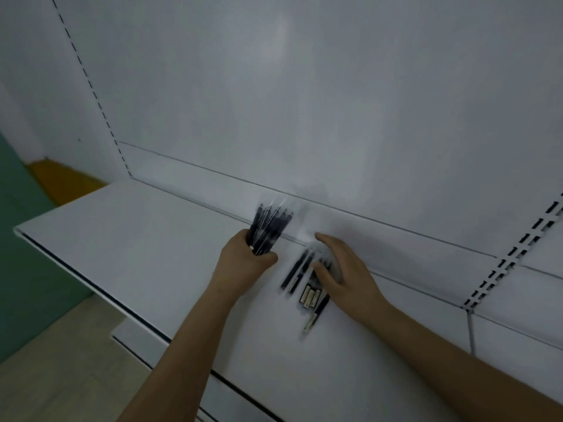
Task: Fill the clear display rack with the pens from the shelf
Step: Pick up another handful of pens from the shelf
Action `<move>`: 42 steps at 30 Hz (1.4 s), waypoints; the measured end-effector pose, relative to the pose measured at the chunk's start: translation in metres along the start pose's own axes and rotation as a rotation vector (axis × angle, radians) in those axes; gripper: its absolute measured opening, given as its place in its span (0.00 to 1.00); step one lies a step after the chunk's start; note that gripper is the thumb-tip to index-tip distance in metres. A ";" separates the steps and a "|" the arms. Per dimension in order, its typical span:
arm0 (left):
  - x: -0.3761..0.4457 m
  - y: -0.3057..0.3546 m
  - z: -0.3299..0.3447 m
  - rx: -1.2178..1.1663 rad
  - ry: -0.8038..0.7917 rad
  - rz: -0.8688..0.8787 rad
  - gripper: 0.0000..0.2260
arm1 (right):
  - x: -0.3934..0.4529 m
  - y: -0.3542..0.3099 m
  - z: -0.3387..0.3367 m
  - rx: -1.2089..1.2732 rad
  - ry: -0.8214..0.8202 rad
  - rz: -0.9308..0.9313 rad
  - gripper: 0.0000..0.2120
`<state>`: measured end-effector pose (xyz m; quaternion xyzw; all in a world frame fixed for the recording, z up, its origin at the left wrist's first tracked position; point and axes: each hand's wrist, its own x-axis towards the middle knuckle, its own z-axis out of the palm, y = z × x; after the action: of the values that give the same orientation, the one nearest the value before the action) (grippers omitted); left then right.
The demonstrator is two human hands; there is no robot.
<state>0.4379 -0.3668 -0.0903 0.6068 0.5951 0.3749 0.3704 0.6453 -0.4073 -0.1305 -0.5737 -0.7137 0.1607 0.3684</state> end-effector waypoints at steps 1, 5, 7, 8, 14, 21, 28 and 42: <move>-0.006 0.002 -0.002 -0.064 -0.006 0.016 0.09 | -0.002 -0.005 -0.003 0.007 0.012 -0.008 0.23; -0.033 0.012 -0.001 -0.296 -0.056 0.061 0.04 | -0.008 -0.032 -0.029 0.051 0.100 -0.037 0.26; -0.049 0.019 0.009 -0.404 -0.104 0.080 0.03 | -0.015 -0.046 -0.048 0.040 0.178 -0.041 0.26; -0.057 0.023 0.015 -0.461 -0.131 0.083 0.03 | -0.021 -0.051 -0.059 0.033 0.214 -0.040 0.26; -0.100 0.056 0.074 -0.660 -0.367 0.039 0.05 | -0.089 -0.066 -0.132 -0.061 0.419 0.049 0.26; -0.185 0.106 0.157 -0.609 -0.687 0.131 0.06 | -0.198 -0.056 -0.212 -0.183 0.570 0.208 0.28; -0.297 0.160 0.266 -0.605 -0.870 0.200 0.06 | -0.327 -0.024 -0.307 -0.211 0.710 0.317 0.28; -0.479 0.254 0.460 -0.492 -0.998 0.176 0.05 | -0.530 0.052 -0.479 -0.307 0.800 0.435 0.28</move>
<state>0.9574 -0.8514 -0.0736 0.6536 0.1901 0.1995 0.7049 1.0592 -0.9817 -0.0209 -0.7743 -0.3947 -0.1068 0.4831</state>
